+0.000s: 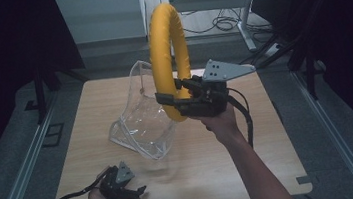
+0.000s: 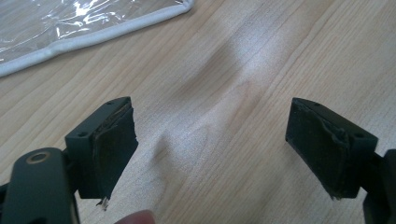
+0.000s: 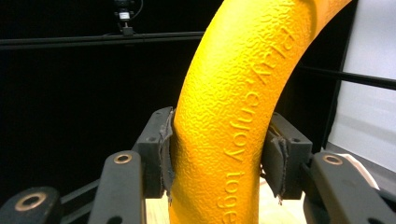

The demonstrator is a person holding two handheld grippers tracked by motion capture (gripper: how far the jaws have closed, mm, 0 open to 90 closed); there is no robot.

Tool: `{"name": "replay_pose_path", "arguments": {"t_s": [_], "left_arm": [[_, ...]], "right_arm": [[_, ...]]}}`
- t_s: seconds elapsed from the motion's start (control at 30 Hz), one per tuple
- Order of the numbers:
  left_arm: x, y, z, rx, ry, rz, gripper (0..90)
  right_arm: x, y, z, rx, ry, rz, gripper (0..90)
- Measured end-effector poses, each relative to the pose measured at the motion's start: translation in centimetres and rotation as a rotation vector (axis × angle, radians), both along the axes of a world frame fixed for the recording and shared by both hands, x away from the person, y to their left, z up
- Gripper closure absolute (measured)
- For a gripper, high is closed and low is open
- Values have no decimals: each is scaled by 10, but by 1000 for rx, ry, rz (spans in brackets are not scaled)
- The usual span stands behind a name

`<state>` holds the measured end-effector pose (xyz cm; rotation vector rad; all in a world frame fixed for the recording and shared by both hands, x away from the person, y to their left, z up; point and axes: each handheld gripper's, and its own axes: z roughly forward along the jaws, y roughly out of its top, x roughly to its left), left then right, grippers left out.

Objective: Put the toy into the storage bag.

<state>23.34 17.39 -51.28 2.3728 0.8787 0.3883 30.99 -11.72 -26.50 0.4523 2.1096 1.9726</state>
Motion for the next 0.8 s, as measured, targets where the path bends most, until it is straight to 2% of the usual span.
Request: {"name": "replay_pose_path", "arguments": {"t_s": [0.27, 0.63, 0.8], "left_arm": [[0, 1, 0, 2, -3, 0, 160], [0, 1, 1, 6, -4, 0, 160], [0, 1, 0, 10, -2, -2, 160]], "right_arm": [[-2, 13, 5, 18, -23, 37, 498], [2, 34, -1, 7, 4, 95, 497], [3, 40, -4, 4, -2, 116, 497]]}}
